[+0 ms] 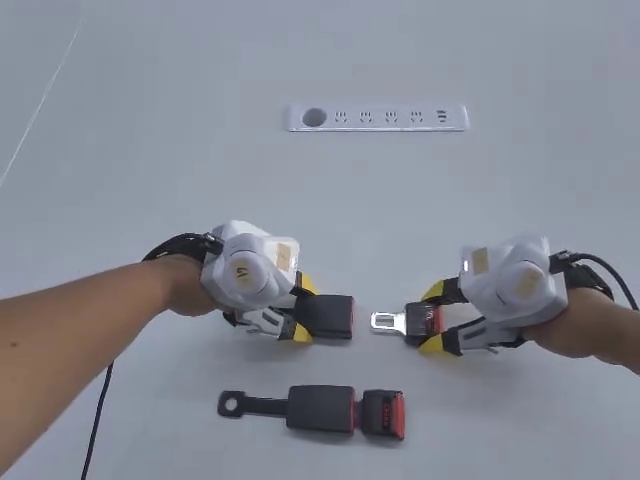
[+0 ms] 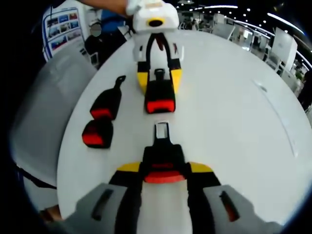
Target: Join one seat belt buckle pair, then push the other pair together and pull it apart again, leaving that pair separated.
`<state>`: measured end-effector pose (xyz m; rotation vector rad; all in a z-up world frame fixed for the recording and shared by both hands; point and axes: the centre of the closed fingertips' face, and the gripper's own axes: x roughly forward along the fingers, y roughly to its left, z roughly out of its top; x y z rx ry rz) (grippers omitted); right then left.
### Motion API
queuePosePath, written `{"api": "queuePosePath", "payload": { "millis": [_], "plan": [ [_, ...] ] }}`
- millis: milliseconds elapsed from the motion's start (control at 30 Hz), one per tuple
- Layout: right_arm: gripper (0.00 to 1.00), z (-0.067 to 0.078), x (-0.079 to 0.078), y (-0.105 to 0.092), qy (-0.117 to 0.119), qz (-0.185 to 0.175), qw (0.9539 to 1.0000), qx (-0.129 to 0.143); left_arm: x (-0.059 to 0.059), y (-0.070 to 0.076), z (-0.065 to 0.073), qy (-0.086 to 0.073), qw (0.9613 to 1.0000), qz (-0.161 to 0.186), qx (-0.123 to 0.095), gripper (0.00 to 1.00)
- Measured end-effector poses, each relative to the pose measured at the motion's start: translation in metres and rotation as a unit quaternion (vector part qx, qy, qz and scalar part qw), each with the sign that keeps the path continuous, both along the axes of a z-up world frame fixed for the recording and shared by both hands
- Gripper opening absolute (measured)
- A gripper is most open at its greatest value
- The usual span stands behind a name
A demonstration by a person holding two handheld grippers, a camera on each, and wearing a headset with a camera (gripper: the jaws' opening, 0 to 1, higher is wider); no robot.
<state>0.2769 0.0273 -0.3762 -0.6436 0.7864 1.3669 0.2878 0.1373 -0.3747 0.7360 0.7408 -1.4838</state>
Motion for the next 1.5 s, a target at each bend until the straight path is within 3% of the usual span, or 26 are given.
{"api": "queuePosePath", "payload": {
  "millis": [267, 933, 1067, 1500],
  "plan": [
    [0.36, 0.0, 0.0, 0.024, 0.0, 0.013, 0.9999, 0.007, 0.0, 0.001, -0.001, 0.0, 1.0, 0.001, 0.001, 0.33],
    [0.35, 0.001, 0.003, 0.037, 0.009, -0.008, 0.9996, 0.024, 0.001, 0.0, -0.004, 0.0, 1.0, 0.0, 0.005, 0.32],
    [0.35, 0.001, 0.003, 0.047, 0.013, -0.02, 0.9989, 0.039, 0.0, -0.001, -0.004, 0.002, 0.9999, 0.0, 0.01, 0.32],
    [0.34, 0.001, 0.004, 0.053, 0.008, -0.033, 0.9991, 0.027, -0.002, -0.001, -0.003, 0.003, 0.9999, 0.003, 0.015, 0.32]
  ]
}}
